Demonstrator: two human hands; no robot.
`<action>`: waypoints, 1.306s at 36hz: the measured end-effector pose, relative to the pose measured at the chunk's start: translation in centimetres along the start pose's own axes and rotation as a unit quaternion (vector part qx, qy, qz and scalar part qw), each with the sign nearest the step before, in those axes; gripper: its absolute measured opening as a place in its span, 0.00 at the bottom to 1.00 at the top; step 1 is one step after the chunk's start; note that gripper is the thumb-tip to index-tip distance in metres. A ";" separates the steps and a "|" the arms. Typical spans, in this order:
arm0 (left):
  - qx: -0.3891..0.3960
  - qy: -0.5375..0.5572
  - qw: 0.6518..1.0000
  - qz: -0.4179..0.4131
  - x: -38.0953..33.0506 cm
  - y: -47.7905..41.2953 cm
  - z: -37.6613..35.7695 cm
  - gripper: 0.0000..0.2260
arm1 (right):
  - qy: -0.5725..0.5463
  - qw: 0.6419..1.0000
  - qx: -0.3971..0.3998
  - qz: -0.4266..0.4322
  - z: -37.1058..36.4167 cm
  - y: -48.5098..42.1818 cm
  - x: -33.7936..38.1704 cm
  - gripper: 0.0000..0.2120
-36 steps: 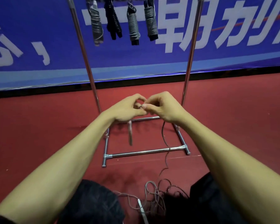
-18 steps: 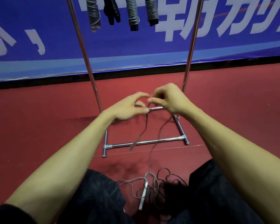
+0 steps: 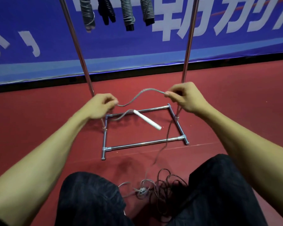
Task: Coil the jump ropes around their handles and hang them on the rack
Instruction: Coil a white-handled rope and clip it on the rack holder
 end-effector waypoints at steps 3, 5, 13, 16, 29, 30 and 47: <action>0.076 0.094 0.990 -0.068 -5.2 -0.5 -3.0 0.21 | 0.015 0.998 -0.003 0.065 -0.6 -2.4 5.0 0.10; 0.128 0.187 0.969 -0.096 -8.9 -0.3 -4.6 0.21 | 0.062 0.993 0.020 0.095 -1.2 -3.8 7.6 0.09; 0.065 0.321 0.945 -0.017 -10.0 -0.6 -2.9 0.15 | 0.109 0.987 0.057 0.101 0.3 -4.1 8.3 0.09; -0.053 0.283 0.954 -0.084 -10.6 -0.5 0.1 0.18 | 0.089 0.989 0.059 0.100 -0.3 -3.1 7.9 0.12; 0.117 0.074 0.989 -0.057 -9.5 0.6 -3.2 0.19 | 0.015 0.996 0.000 0.089 -0.3 -3.6 9.0 0.07; 0.116 0.076 0.987 -0.079 -11.2 0.5 -3.2 0.11 | 0.015 0.995 0.002 0.103 -0.5 -4.2 10.2 0.07; 0.064 0.118 0.991 0.005 -8.0 -0.1 1.6 0.17 | -0.001 0.996 -0.082 0.036 3.5 -3.3 5.6 0.08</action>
Point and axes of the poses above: each hand's wrist, its own y-axis away from the middle knuckle, its own z-axis out of the back of the hand, x = y × z, the point moved 10 cm from there along -y, towards the middle knuckle, and after that the axes turned 4 degrees about x, right-handed, at the moved point
